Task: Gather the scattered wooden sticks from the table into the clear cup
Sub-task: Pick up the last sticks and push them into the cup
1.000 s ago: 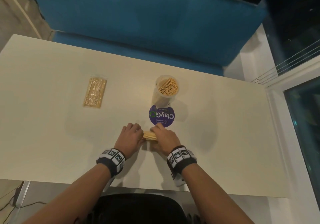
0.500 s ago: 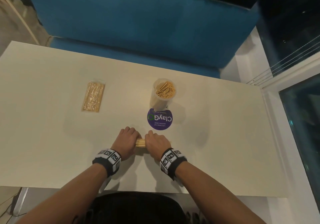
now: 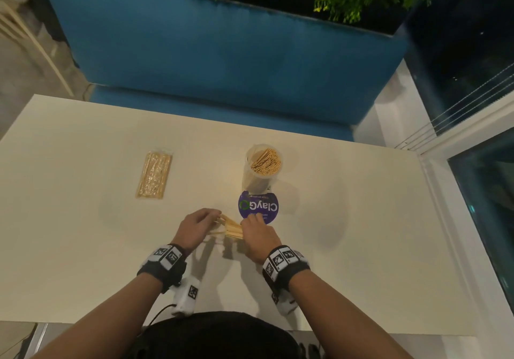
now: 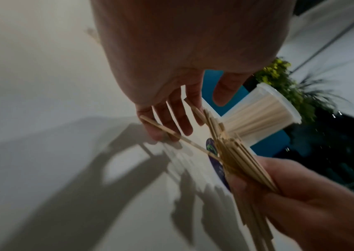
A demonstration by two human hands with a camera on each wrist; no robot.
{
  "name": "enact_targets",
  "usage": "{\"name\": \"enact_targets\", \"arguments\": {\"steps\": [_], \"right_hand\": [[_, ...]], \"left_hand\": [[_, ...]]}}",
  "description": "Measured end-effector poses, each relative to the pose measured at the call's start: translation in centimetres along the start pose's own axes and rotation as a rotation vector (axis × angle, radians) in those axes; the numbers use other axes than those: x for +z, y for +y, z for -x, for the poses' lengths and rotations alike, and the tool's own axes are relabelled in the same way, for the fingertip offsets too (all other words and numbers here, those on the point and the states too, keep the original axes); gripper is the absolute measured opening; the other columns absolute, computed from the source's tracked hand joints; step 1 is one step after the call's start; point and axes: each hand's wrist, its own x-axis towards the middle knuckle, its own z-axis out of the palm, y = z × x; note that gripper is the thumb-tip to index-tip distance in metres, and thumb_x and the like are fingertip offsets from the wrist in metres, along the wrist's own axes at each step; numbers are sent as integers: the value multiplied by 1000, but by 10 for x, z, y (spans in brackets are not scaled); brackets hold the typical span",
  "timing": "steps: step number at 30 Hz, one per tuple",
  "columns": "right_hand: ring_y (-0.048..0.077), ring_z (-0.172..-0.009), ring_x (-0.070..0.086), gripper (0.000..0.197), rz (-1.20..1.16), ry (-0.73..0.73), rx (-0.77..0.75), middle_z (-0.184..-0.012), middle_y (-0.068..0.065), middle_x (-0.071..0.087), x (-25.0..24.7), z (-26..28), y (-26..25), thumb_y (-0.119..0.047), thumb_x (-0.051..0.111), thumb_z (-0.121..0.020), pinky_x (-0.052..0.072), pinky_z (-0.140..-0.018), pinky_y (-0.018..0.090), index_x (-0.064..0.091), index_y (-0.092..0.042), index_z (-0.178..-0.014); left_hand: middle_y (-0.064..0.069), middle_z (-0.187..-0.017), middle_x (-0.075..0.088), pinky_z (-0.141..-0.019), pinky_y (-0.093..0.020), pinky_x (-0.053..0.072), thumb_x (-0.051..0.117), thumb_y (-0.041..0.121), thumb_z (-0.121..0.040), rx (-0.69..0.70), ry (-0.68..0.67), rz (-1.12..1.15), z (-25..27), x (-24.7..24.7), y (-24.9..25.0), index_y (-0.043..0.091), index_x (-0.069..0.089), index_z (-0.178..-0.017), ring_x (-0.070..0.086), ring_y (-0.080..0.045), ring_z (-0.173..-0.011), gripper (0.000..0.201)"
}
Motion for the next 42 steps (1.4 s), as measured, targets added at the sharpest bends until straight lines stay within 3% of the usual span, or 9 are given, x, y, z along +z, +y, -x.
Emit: {"name": "enact_targets", "arguments": {"steps": [6, 9, 14, 19, 25, 31, 34, 38, 42], "right_hand": [[32, -96, 62, 34, -36, -45, 17, -108, 11, 63, -13, -9, 4, -18, 65, -91, 49, -70, 41, 46, -11, -119], [33, -84, 66, 36, 4, -83, -14, -101, 11, 68, -20, -9, 4, -22, 63, -93, 52, -67, 41, 44, -9, -122], [36, -83, 66, 29, -26, -115, -19, -99, 13, 68, -29, -12, 3, -18, 53, -94, 56, -73, 45, 46, -11, -121], [30, -77, 62, 23, -24, -156, -86, -97, 12, 67, -32, -13, -11, -17, 50, -97, 49, -66, 38, 48, -9, -119], [32, -74, 59, 23, 154, -109, -118, -99, 14, 70, -39, -16, -23, -9, 45, -98, 43, -65, 39, 48, -5, -120], [33, -85, 68, 15, 243, -165, -113, -83, 6, 62, -30, -20, -21, -13, 50, -98, 29, -108, 58, 50, -9, -113], [35, -90, 66, 21, 63, -205, -69, -102, 16, 65, -28, -21, -23, -8, 51, -98, 50, -83, 47, 50, -5, -119], [33, -87, 64, 21, -7, -180, -40, -107, 17, 63, -26, -24, -23, -12, 50, -100, 50, -70, 42, 52, -6, -121], [32, -79, 66, 26, -15, -126, 30, -92, 11, 65, -27, -26, -20, -35, 49, -101, 54, -67, 40, 62, -11, -101]], "left_hand": [[-3, -86, 78, -67, -28, 56, 59, 27, -98, 3, 60, -117, -13, 8, 14, 15, 75, -94, 76, -20, -75, 20], [4, -80, 78, -74, -33, 58, 58, 34, -98, -24, 19, -249, -19, 0, 17, 21, 75, -92, 74, -17, -74, 22], [2, -83, 76, -56, -28, 46, 51, 48, -100, -109, -16, -276, -21, -6, 21, 27, 67, -98, 68, -19, -62, 26], [-2, -87, 74, -86, -41, 54, 55, 37, -98, -130, 84, -311, -26, -1, 25, 19, 73, -90, 68, -26, -84, 27], [-12, -115, 67, -89, -33, 45, 49, 21, -101, -178, 178, -305, -24, 12, 37, 7, 64, -120, 62, -29, -105, 28], [-15, -90, 76, -87, -44, 57, 54, 20, -93, -288, 60, -283, -22, 14, 31, 5, 79, -88, 71, -34, -87, 29], [-16, -86, 77, -87, -48, 58, 56, 23, -82, -300, 62, -239, -23, 15, 28, 3, 80, -83, 72, -36, -86, 31], [-15, -88, 77, -87, -49, 59, 53, 30, -61, -312, 79, -135, -24, 16, 27, 6, 80, -78, 72, -36, -87, 40], [-15, -100, 75, -90, -52, 58, 58, 25, -80, -301, 41, -21, -24, 17, 30, 20, 77, -79, 71, -36, -94, 20]]}}
